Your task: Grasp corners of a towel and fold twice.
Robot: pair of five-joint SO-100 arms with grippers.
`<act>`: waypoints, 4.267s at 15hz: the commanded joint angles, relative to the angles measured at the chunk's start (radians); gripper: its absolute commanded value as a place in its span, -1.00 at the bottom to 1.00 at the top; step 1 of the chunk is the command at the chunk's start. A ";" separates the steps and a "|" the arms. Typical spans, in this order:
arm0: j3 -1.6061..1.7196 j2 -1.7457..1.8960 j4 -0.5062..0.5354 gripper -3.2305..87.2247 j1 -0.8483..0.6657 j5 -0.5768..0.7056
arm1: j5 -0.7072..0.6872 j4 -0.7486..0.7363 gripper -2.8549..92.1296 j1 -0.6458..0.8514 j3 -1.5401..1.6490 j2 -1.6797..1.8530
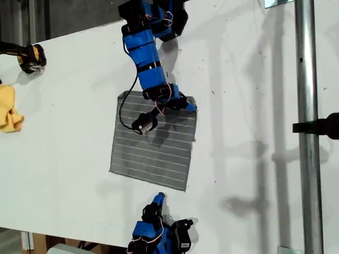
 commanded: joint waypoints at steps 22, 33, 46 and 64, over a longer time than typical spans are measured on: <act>-0.367 -0.284 0.009 -0.96 0.032 -0.052 | 0.038 -0.012 -0.94 0.002 -0.184 -0.149; -1.192 -1.218 0.163 -0.96 0.141 0.367 | 0.048 -0.018 -0.94 -0.003 -0.198 -0.143; -1.384 -1.442 0.264 -0.33 0.268 0.445 | 0.055 -0.028 -0.94 -0.012 -0.192 -0.143; -1.060 -1.847 -0.160 -0.37 0.258 0.411 | 0.051 -0.005 -0.94 0.000 -0.190 -0.141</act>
